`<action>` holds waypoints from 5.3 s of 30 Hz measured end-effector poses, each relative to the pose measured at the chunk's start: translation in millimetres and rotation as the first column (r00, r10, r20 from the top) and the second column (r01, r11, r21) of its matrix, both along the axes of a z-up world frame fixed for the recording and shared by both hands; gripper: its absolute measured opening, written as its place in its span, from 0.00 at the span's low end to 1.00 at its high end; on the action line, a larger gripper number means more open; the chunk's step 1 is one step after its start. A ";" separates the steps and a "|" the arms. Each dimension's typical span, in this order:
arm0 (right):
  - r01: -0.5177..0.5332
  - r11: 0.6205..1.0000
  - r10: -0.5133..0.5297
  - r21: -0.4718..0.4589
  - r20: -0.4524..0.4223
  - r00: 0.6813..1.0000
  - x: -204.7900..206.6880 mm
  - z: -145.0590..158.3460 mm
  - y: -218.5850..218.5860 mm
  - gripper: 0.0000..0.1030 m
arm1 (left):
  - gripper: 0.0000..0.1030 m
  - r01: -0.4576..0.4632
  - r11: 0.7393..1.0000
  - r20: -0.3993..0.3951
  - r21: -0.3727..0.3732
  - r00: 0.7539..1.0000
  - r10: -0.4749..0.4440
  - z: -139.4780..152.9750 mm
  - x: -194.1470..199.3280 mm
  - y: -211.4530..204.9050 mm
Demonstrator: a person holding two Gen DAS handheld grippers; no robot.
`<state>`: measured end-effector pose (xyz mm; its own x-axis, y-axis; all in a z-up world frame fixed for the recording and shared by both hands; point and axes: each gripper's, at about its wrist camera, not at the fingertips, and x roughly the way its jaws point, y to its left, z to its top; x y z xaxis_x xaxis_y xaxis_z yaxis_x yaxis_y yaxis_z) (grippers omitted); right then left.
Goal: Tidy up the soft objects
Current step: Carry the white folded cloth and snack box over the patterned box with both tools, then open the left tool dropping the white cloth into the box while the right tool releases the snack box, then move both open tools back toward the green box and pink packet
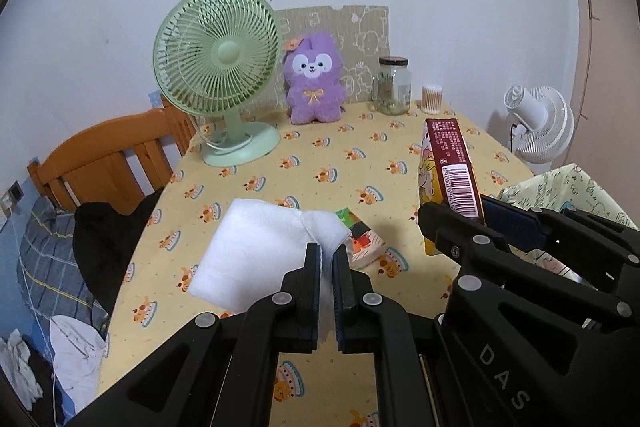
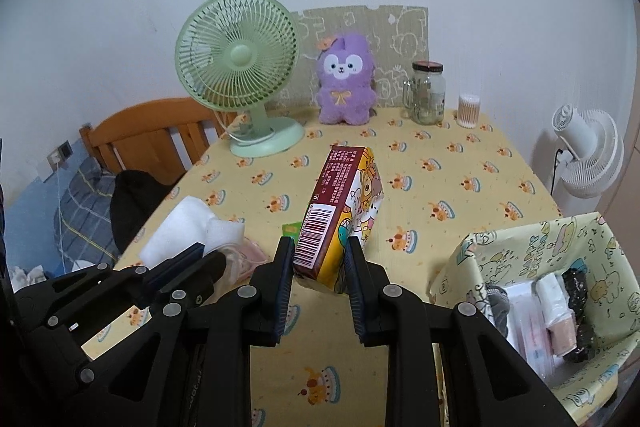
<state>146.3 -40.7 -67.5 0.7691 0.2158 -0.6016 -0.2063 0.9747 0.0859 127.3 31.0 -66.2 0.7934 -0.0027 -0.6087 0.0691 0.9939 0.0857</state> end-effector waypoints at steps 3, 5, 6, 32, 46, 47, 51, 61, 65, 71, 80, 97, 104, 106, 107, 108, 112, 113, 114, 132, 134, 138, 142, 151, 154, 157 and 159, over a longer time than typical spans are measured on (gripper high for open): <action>-0.004 1.000 0.004 0.004 0.012 1.000 -5.5 6.3 -3.0 0.28 | 0.02 -0.002 1.000 0.012 -0.003 1.000 0.002 5.4 -5.8 -2.1; -0.006 1.000 0.006 0.006 0.017 1.000 -8.5 10.1 -5.4 0.28 | 0.03 -0.004 1.000 0.018 -0.005 1.000 0.004 8.1 -8.1 -4.5; -0.008 1.000 0.008 0.007 0.019 1.000 -9.8 12.2 -7.6 0.28 | 0.03 -0.005 1.000 0.021 -0.006 1.000 0.005 9.6 -8.9 -5.5; 0.027 1.000 -0.027 0.004 0.088 0.996 -35.4 40.3 -60.8 0.28 | 0.03 0.046 0.998 0.081 -0.034 0.996 -0.044 31.3 -25.4 -62.3; 0.097 0.995 -0.098 0.006 0.094 0.991 -36.0 41.5 -106.5 0.28 | 0.03 0.120 0.992 0.068 -0.042 0.991 -0.117 29.2 -18.2 -104.3; 0.103 0.995 -0.103 0.006 0.092 0.990 -36.2 41.1 -109.6 0.28 | 0.03 0.127 0.991 0.067 -0.042 0.990 -0.124 28.7 -17.2 -108.3; 0.124 0.992 -0.124 0.006 0.091 0.988 -35.9 39.7 -123.3 0.28 | 0.03 0.148 0.988 0.061 -0.041 0.988 -0.145 28.2 -14.1 -121.2; 0.179 0.984 -0.179 0.004 0.079 0.981 -37.7 34.4 -158.4 0.28 | 0.03 0.211 0.977 0.039 -0.035 0.977 -0.210 22.9 -9.3 -155.6; 0.199 0.980 -0.200 0.012 0.065 0.978 -37.4 29.2 -173.5 0.28 | 0.03 0.239 0.970 0.025 -0.033 0.971 -0.239 19.4 -7.4 -170.2; 0.217 0.976 -0.218 0.035 0.026 0.976 -37.4 17.6 -194.9 0.28 | 0.03 0.287 0.957 -0.011 -0.037 0.958 -0.288 9.4 -4.7 -193.8; 0.248 0.968 -0.248 0.026 -0.029 0.968 -29.7 -3.4 -216.7 0.28 | 0.03 0.323 0.946 -0.071 -0.040 0.943 -0.325 -11.0 6.2 -215.3; 0.276 0.961 -0.273 0.009 -0.111 0.956 -4.7 -29.4 -224.8 0.28 | 0.17 0.349 0.936 -0.133 -0.035 0.927 -0.351 -35.7 29.3 -222.3; 0.270 0.963 -0.267 0.014 -0.115 0.957 -2.6 -27.8 -220.0 0.36 | 0.49 0.348 0.936 -0.144 -0.047 0.925 -0.351 -32.7 31.1 -216.4; 0.276 0.961 -0.274 0.004 -0.108 0.956 -3.6 -25.2 -218.1 0.47 | 0.59 0.349 0.936 -0.141 -0.053 0.925 -0.353 -30.6 30.4 -215.1; 0.283 0.959 -0.282 -0.005 -0.102 0.954 -3.6 -23.8 -217.5 0.60 | 0.61 0.353 0.934 -0.137 -0.052 0.924 -0.357 -28.8 28.2 -214.7; 0.291 0.957 -0.291 -0.016 -0.094 0.952 -4.4 -21.9 -216.7 0.65 | 0.63 0.358 0.932 -0.134 -0.053 0.923 -0.362 -27.1 26.6 -214.4; 0.280 0.960 -0.280 -0.005 -0.074 0.957 -12.1 -13.9 -212.0 0.72 | 0.78 0.362 0.930 -0.121 -0.064 0.922 -0.367 -18.6 18.7 -209.1; 0.279 0.960 -0.279 -0.002 -0.068 0.958 -13.9 -12.3 -210.7 0.74 | 0.79 0.363 0.929 -0.117 -0.065 0.922 -0.369 -16.6 16.8 -208.1; 0.278 0.961 -0.278 0.000 -0.065 0.959 -15.2 -10.7 -210.0 0.76 | 0.80 0.365 0.929 -0.111 -0.065 0.922 -0.371 -14.3 14.2 -206.6; 0.311 0.950 -0.310 -0.016 0.060 0.949 -51.4 26.5 -172.4 0.99 | 0.85 0.324 0.945 -0.008 -0.037 0.946 -0.324 20.9 -17.9 -169.3; 0.309 0.951 -0.307 -0.017 0.070 0.949 -54.0 30.8 -165.7 1.00 | 0.85 0.315 0.948 0.002 -0.035 0.949 -0.315 25.1 -20.9 -163.3; 0.296 0.955 -0.294 -0.016 0.087 0.952 -57.4 38.2 -153.3 1.00 | 0.86 0.299 0.954 0.020 -0.032 0.954 -0.298 32.0 -27.0 -151.1; 0.282 0.959 -0.279 -0.017 0.104 0.955 -62.1 44.5 -139.5 1.00 | 0.87 0.282 0.959 0.038 -0.027 0.959 -0.281 38.2 -33.4 -138.9; 0.236 0.972 -0.232 -0.021 0.125 0.965 -64.3 51.9 -107.0 1.00 | 0.90 0.221 0.975 0.064 -0.018 0.974 -0.219 44.7 -38.3 -108.3; 0.219 0.976 -0.214 -0.023 0.126 0.969 -62.6 52.2 -96.1 1.00 | 0.90 0.197 0.980 0.067 -0.020 0.978 -0.195 45.2 -36.9 -96.6; 0.205 0.978 -0.201 -0.023 0.129 0.971 -61.5 51.5 -85.5 1.00 | 0.90 0.177 0.984 0.072 -0.017 0.982 -0.176 45.0 -37.2 -86.8; 0.196 0.980 -0.191 -0.021 0.129 0.973 -59.7 50.8 -79.9 1.00 | 0.90 0.167 0.986 0.073 -0.015 0.983 -0.166 44.1 -37.9 -80.8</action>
<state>86.7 -120.6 -16.8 0.8642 0.0371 -0.5018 -0.0206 0.9991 0.0384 89.4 -49.8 -22.1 0.8222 -0.1504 -0.5489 0.2283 0.9706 0.0759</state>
